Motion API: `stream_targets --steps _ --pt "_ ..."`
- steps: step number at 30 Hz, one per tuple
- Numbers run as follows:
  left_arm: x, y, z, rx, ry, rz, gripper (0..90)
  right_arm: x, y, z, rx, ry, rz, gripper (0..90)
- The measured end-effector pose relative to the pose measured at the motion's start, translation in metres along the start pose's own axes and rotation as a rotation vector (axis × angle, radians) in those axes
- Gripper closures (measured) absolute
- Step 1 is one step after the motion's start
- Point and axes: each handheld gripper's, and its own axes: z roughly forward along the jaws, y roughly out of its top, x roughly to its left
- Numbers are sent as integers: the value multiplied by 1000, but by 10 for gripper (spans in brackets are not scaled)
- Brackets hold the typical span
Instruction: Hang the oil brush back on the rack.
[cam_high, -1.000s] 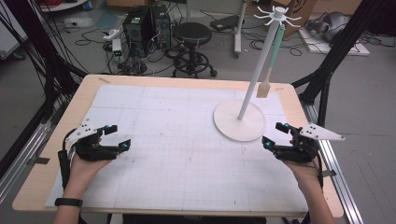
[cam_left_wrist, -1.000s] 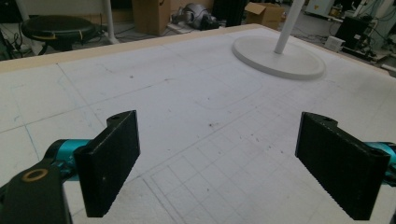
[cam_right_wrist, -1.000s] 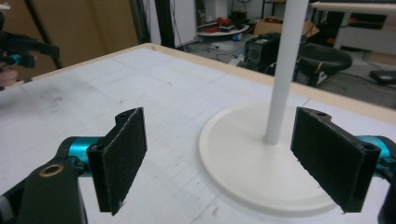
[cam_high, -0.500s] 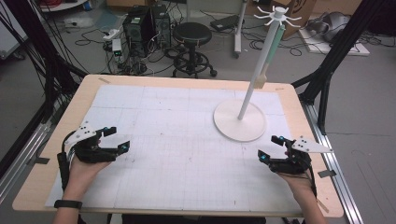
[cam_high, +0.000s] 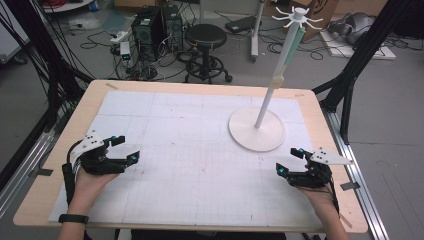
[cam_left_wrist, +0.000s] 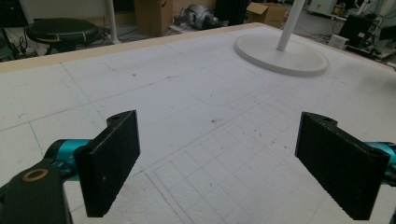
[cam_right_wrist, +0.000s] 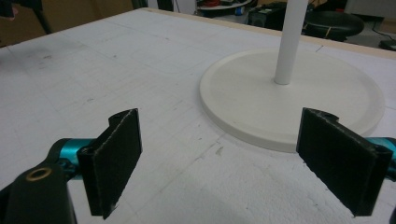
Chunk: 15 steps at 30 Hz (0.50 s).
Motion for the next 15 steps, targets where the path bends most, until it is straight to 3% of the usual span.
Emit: stream_targets --steps 15 --pt "1 -1 3 4 17 -7 146 -2 -3 -2 4 -5 11 129"
